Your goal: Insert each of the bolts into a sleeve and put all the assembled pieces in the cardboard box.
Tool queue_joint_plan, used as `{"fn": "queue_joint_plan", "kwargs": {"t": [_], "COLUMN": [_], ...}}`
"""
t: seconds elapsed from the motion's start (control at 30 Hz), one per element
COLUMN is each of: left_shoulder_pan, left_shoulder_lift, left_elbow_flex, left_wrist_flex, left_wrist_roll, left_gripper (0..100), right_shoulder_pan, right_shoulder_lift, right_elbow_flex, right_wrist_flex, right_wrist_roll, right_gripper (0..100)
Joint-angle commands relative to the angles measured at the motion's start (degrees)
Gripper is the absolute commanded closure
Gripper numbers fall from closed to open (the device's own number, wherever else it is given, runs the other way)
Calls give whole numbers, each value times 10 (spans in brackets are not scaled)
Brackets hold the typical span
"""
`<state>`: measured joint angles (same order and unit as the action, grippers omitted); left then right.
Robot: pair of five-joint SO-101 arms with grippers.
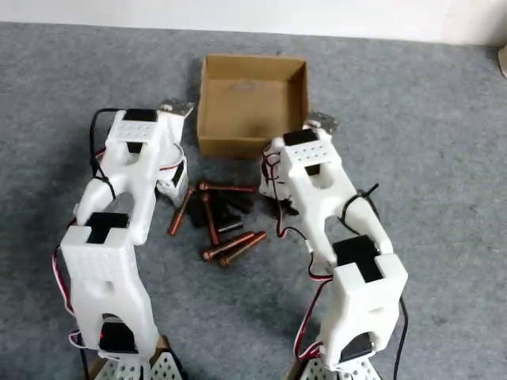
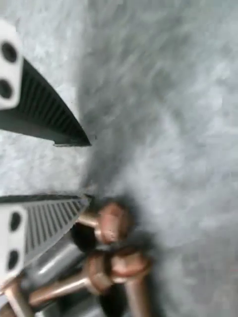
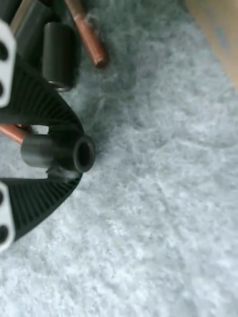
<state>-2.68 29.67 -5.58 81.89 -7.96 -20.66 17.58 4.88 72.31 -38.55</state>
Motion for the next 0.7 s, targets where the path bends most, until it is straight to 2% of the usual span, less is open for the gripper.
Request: {"fn": "queue_joint_plan", "kwargs": {"t": [0.0,0.2,0.3,0.47,0.67], "left_shoulder_pan": [22,36,54,56,55], "left_shoulder_lift": [-60,-194,-218,-218,-217], "left_elbow_flex": [-10,47,96,180,244], "left_wrist_flex": [39,36,25,-72,-149], "left_wrist_roll": [-7,-50,-64,-62,-59], "left_gripper": [821,811,810,810,810], "right_shoulder_pan": [7,7,7,7,6], "right_shoulder_lift": [-4,-4,-4,-4,-4], "right_elbow_flex": [-6,-6,-6,-5,-5], "right_wrist_flex": [-12,-12,-12,-12,-13], "right_wrist_roll": [9,9,9,9,9], "right_gripper": [994,994,994,994,994]}}
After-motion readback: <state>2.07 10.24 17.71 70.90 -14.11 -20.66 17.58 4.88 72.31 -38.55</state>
